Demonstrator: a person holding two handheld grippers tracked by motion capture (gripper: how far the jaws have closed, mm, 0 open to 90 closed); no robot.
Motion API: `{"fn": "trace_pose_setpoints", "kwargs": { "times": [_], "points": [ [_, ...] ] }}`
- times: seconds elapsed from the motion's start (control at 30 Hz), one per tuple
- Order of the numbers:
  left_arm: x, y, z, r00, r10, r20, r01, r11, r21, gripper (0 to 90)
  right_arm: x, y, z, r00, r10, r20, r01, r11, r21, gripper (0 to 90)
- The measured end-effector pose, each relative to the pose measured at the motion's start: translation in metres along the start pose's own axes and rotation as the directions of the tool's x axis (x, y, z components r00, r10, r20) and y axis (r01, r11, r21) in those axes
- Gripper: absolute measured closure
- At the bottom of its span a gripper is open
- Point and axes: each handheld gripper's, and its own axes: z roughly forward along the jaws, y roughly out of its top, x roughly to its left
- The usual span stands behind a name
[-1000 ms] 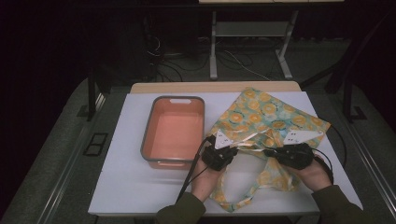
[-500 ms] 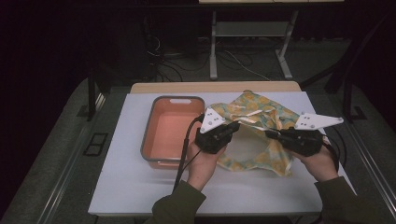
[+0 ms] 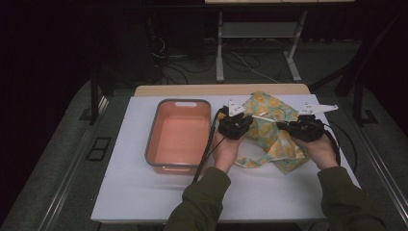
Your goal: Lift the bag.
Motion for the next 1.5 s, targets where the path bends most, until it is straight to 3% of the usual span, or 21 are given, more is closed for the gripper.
{"fn": "trace_pose_setpoints", "kwargs": {
  "times": [0.1, 0.33, 0.43, 0.53, 0.63, 0.8, 0.93, 1.23, 1.37, 1.5],
  "points": [
    [0.004, -0.003, 0.016, 0.9997, -0.002, -0.025, 0.003, 0.9995, 0.032, 88.9, -0.009, -0.006, 0.011, 0.9994, 0.033, 0.007, -0.033, 0.999, 0.027, 88.9],
    [0.012, -0.012, 0.041, 0.9984, -0.005, -0.057, 0.011, 0.9939, 0.110, 87.6, -0.019, -0.018, 0.035, 0.9975, 0.047, 0.052, -0.052, 0.993, 0.110, 89.0],
    [0.016, -0.013, 0.039, 0.9975, -0.024, -0.066, 0.033, 0.9909, 0.130, 77.0, -0.021, -0.024, 0.043, 0.9964, 0.053, 0.065, -0.063, 0.987, 0.150, 88.9],
    [0.016, -0.009, 0.031, 0.9988, -0.033, -0.037, 0.038, 0.9909, 0.129, 65.8, -0.024, -0.024, 0.039, 0.9943, 0.100, 0.037, -0.104, 0.986, 0.132, 83.5],
    [0.013, 0.000, 0.016, 0.9994, -0.032, -0.015, 0.034, 0.9932, 0.112, 53.4, -0.023, -0.019, 0.030, 0.9906, 0.136, 0.008, -0.136, 0.987, 0.089, 70.0],
    [0.008, 0.014, -0.021, 0.9990, 0.005, 0.044, -0.008, 0.9976, 0.068, 39.5, -0.016, -0.009, 0.009, 0.9891, 0.140, -0.044, -0.139, 0.990, 0.040, 46.9],
    [0.008, 0.017, -0.052, 0.9950, 0.042, 0.091, -0.047, 0.9977, 0.050, 31.3, -0.007, -0.001, -0.010, 0.9904, 0.126, -0.056, -0.126, 0.992, 0.008, 30.6],
    [0.030, -0.008, -0.122, 0.9811, 0.075, 0.178, -0.081, 0.9964, 0.025, 19.9, 0.026, -0.003, -0.046, 0.9903, 0.056, -0.127, -0.063, 0.997, -0.054, 20.6],
    [0.039, -0.025, -0.148, 0.9750, 0.091, 0.203, -0.097, 0.9952, 0.018, 16.0, 0.041, -0.010, -0.052, 0.9854, 0.035, -0.167, -0.046, 0.997, -0.064, 19.7],
    [0.050, -0.040, -0.172, 0.9732, 0.105, 0.205, -0.108, 0.9942, 0.003, 14.0, 0.052, -0.020, -0.053, 0.9867, 0.004, -0.162, -0.016, 0.997, -0.071, 19.5]
  ]
}}
